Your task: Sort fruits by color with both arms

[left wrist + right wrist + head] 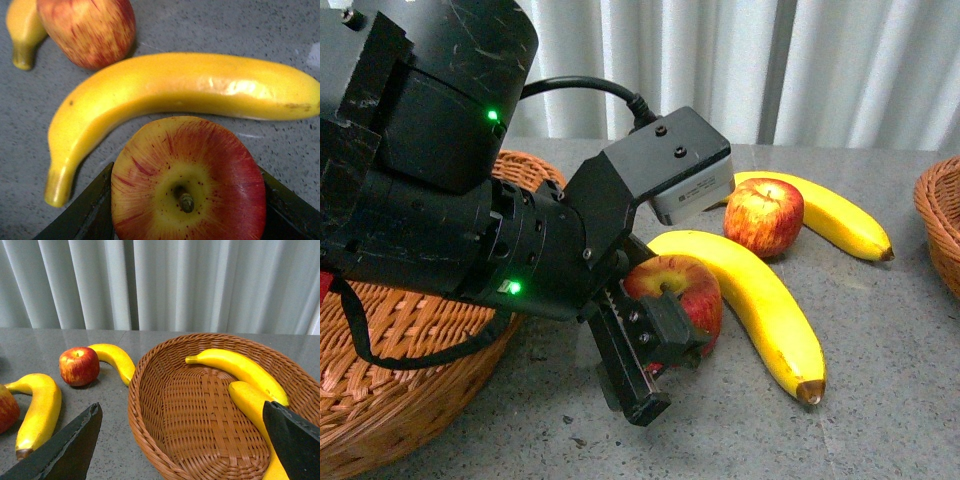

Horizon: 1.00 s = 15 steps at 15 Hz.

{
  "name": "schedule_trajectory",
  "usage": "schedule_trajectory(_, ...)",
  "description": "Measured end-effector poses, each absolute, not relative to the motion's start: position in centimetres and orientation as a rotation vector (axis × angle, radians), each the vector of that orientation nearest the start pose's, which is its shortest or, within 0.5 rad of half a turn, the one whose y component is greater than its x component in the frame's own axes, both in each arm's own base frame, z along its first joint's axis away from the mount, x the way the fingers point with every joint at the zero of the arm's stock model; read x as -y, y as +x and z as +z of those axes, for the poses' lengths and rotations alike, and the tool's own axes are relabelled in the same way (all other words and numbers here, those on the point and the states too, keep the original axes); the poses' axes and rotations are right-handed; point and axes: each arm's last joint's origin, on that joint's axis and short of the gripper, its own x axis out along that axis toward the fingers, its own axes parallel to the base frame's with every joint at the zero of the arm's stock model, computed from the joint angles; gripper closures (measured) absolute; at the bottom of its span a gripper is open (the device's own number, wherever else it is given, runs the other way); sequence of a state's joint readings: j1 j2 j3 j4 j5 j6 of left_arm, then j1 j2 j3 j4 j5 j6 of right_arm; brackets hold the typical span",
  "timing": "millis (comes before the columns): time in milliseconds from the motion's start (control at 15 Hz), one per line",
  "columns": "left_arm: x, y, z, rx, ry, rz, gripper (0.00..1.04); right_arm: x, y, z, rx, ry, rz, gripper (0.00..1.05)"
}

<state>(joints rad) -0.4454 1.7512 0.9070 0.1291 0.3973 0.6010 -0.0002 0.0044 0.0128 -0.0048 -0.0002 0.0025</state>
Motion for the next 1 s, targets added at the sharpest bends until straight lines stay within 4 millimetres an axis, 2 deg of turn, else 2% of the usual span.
schedule_trajectory(66,16.0,30.7,16.4,-0.446,0.556,-0.987,0.37,0.0,9.7,16.7,0.004,0.002,0.0,0.07)
schedule_trajectory(199,15.7,29.9,19.7,-0.327,0.538,-0.906,0.38,0.0,9.7,16.7,0.004,0.002,0.0,0.07)
schedule_trajectory(266,14.3,28.8,23.5,-0.207,0.475,-0.746,0.38,0.0,9.7,16.7,0.004,0.002,0.0,0.07)
schedule_trajectory(332,10.7,28.0,25.6,-0.173,0.332,-0.431,0.38,0.0,9.7,16.7,0.004,0.002,0.0,0.07)
schedule_trajectory(465,7.0,26.9,24.8,-0.23,0.175,-0.144,0.38,0.0,9.7,16.7,0.004,0.002,0.0,0.07)
schedule_trajectory(598,5.4,26.3,22.5,-0.314,0.04,-0.03,0.38,0.0,9.7,16.7,0.004,0.002,0.0,0.07)
schedule_trajectory(798,5.7,25.8,19.6,-0.428,-0.071,-0.01,0.38,0.0,9.7,16.7,0.003,0.002,0.0,0.07)
schedule_trajectory(997,6.3,25.5,19.1,-0.446,-0.097,-0.017,0.38,0.0,9.7,16.7,0.004,0.002,0.0,0.07)
